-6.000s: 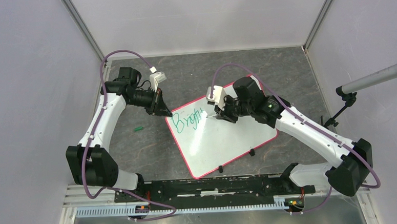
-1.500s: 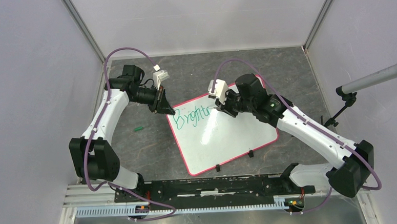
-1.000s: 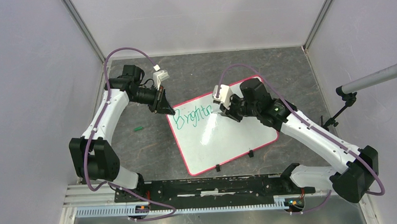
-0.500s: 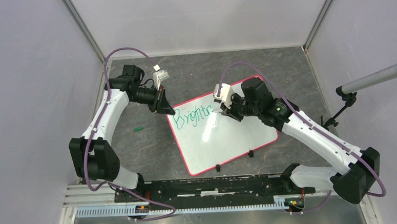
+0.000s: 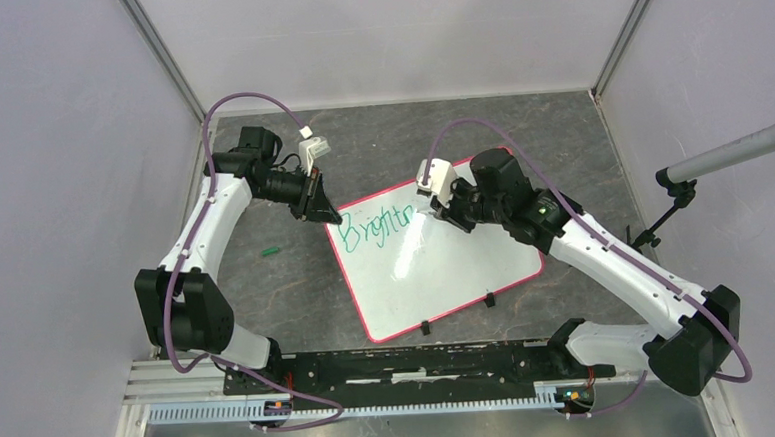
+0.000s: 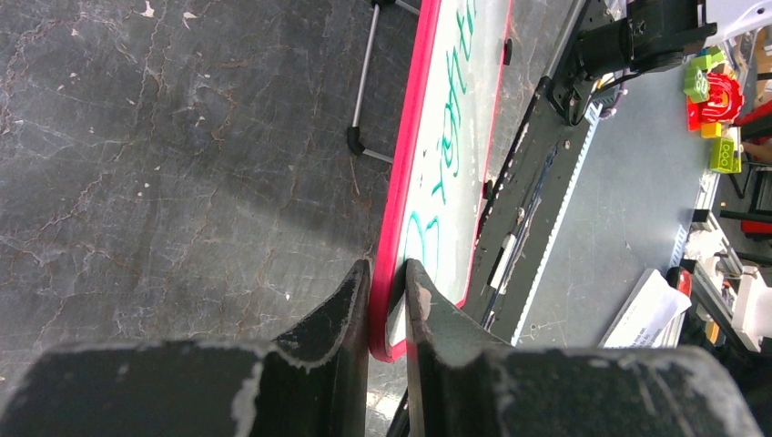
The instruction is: Write a sentence on the whiteboard
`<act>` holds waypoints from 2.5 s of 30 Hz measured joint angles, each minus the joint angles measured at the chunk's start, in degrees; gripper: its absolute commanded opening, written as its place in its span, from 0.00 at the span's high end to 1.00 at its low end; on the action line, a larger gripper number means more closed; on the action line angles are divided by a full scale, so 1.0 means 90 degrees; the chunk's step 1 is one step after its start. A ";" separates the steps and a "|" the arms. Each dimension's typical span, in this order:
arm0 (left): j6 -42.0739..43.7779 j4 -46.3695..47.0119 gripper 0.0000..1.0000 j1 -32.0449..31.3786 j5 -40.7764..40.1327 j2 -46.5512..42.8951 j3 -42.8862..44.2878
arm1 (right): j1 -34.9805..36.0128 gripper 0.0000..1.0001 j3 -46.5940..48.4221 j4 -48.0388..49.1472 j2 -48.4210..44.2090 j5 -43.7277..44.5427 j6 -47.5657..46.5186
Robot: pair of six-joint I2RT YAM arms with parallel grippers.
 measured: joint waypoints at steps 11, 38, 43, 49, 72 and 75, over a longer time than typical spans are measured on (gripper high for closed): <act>0.0000 0.0017 0.98 0.0000 -0.0007 0.0000 -0.0012 | -0.0170 1.00 0.0068 -0.0063 -0.0010 0.0112 -0.0153; 0.0000 0.0017 0.98 0.0000 -0.0019 0.0000 -0.0017 | -0.0221 1.00 0.0294 -0.0053 0.0248 -0.0311 -0.0175; 0.0002 0.0019 0.97 0.0002 -0.0019 0.0000 -0.0017 | -0.0221 1.00 0.0005 -0.0100 0.0061 -0.0401 -0.0202; 0.0000 0.0017 0.98 0.0002 -0.0015 0.0000 -0.0017 | -0.0221 1.00 -0.0107 -0.0248 -0.0073 -0.0335 -0.0267; 0.0000 0.0019 0.98 0.0002 0.0002 0.0000 -0.0019 | -0.0347 1.00 0.0403 -0.0457 0.0032 0.0469 -0.0386; 0.0002 0.0022 0.98 0.0010 -0.0015 0.0000 -0.0027 | -0.0345 1.00 0.0418 -0.0430 0.0085 0.0493 -0.0384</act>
